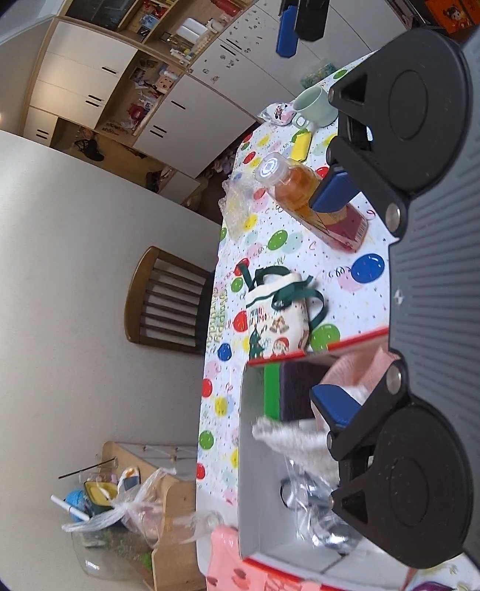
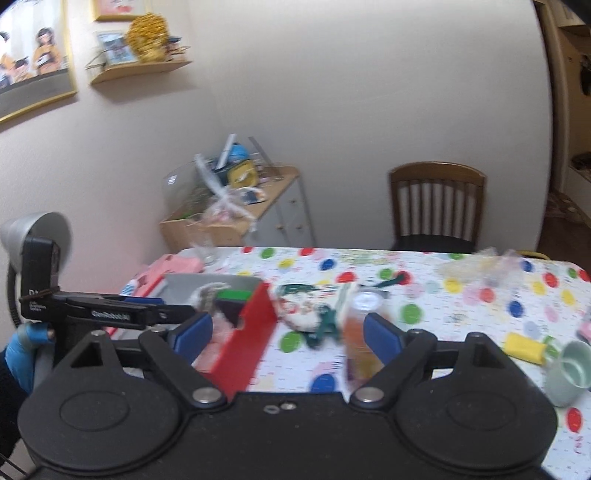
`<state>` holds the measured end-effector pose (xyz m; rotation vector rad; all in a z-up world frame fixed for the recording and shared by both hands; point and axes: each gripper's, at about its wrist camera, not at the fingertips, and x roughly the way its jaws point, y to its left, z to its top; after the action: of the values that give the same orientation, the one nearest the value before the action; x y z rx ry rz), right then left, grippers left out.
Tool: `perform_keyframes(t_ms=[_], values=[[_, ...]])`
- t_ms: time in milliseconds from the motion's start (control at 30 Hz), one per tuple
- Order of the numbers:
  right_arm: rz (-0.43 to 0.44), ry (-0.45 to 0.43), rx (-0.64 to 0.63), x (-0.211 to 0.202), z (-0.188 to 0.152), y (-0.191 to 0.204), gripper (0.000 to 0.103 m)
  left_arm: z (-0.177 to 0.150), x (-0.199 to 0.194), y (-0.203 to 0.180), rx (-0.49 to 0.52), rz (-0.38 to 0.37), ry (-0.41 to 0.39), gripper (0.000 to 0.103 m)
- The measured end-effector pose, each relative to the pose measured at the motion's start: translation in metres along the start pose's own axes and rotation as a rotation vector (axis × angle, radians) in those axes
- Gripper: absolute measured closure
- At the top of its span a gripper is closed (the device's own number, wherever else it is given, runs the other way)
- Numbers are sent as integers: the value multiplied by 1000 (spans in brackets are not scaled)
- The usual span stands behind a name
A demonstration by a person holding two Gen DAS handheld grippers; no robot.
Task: Organize soft objects
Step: 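Lower both items into the box and open both tools to release them, then grasp the yellow sponge with the right tool while the left tool grasps the Christmas tote strap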
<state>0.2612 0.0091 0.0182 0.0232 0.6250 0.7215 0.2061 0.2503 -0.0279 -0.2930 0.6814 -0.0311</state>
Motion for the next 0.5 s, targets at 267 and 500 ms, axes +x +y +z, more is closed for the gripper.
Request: perform_keyframes(t_ms=[267, 500], values=[[-73, 30, 26, -3, -3, -81, 14, 25, 44, -19, -13, 12, 34, 2], [-118, 93, 32, 19, -6, -152, 14, 57, 91, -41, 18, 39, 82, 2]])
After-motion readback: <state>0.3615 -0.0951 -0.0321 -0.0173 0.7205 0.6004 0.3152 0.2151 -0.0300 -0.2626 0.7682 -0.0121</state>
